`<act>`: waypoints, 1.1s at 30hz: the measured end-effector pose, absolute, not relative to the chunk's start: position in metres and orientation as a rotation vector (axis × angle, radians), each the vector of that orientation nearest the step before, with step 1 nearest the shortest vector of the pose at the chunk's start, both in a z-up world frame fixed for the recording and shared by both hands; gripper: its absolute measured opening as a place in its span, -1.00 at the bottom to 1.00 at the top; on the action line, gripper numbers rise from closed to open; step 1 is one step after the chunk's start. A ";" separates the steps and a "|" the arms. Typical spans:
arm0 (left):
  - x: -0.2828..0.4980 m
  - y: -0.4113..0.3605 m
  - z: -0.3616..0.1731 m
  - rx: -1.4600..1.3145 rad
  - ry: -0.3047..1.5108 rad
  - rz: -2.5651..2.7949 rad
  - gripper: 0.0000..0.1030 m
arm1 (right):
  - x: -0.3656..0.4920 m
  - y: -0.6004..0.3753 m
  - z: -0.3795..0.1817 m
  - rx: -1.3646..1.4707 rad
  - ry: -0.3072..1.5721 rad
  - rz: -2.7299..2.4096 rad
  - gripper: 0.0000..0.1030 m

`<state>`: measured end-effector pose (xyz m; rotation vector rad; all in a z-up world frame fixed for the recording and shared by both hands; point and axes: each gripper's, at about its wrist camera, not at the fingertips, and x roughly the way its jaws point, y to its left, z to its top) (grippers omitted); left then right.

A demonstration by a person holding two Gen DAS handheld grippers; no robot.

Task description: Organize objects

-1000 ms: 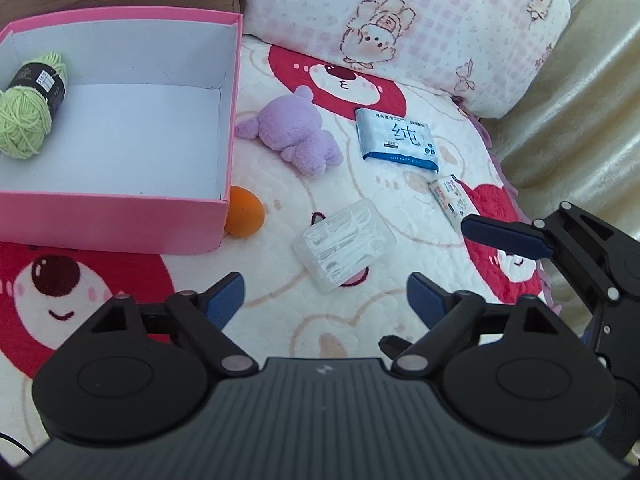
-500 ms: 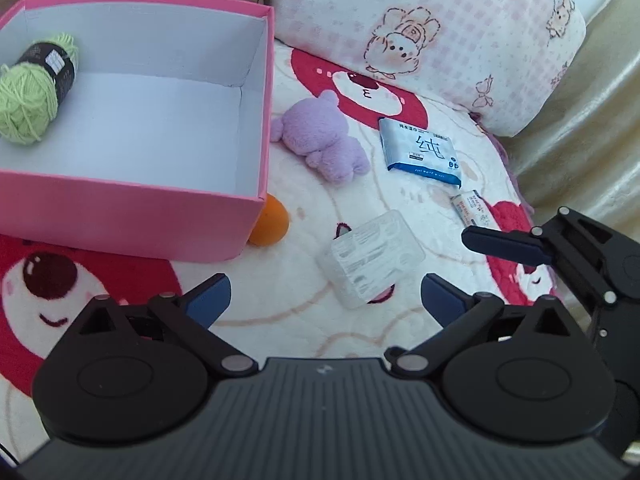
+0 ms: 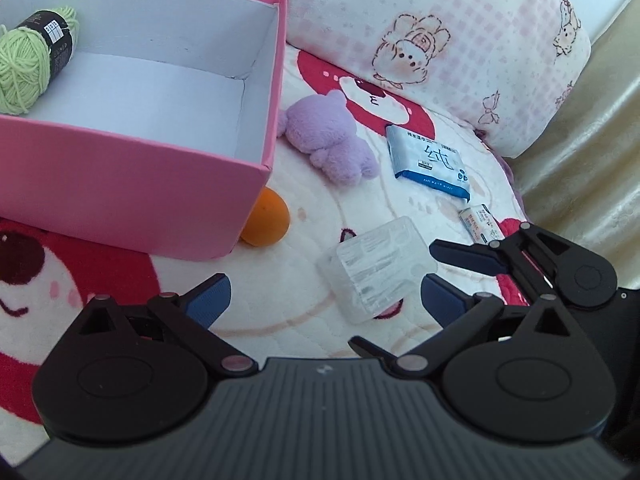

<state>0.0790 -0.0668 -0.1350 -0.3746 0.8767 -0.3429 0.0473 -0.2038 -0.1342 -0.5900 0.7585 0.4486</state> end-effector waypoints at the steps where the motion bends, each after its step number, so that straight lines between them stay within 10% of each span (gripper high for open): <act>1: 0.078 -0.067 -0.136 -0.377 0.865 -0.342 1.00 | 0.048 -0.204 -0.135 -0.589 0.757 0.438 0.65; 19: 0.089 -0.084 -0.158 -0.440 0.856 -0.406 0.85 | 0.074 -0.228 -0.160 -0.460 0.797 0.382 0.82; 33: 0.094 -0.094 -0.173 -0.451 0.886 -0.439 -0.13 | 0.081 -0.233 -0.171 -0.353 0.846 0.382 0.87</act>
